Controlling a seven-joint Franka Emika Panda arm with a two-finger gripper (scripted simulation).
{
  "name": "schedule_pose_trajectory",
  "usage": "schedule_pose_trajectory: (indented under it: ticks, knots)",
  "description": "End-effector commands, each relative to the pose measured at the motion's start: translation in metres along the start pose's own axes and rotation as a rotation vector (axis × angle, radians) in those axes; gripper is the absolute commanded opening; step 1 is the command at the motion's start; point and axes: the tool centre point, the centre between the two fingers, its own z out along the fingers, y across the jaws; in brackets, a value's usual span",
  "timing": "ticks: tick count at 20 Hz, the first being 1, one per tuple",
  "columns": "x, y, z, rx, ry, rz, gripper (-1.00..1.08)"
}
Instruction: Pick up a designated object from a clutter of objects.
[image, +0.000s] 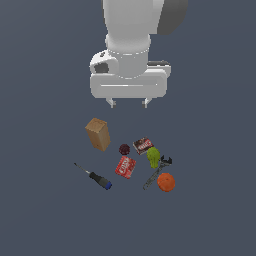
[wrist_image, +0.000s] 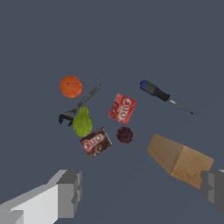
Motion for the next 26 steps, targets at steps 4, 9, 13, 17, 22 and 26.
schedule_pose_trajectory:
  ticks: [4,9,13,17,22,26]
  knots:
    - [0.001,0.002,-0.001,0.005,0.0,0.007,1.0]
    - [0.003,0.009,-0.007,0.028,0.002,0.046,1.0]
    - [0.002,0.009,-0.009,0.034,0.003,0.059,1.0]
    - [0.003,0.01,-0.007,0.031,0.002,0.047,1.0]
    - [0.009,0.015,0.0,0.028,0.002,0.013,1.0]
    - [0.017,0.021,0.01,0.023,0.001,-0.034,1.0]
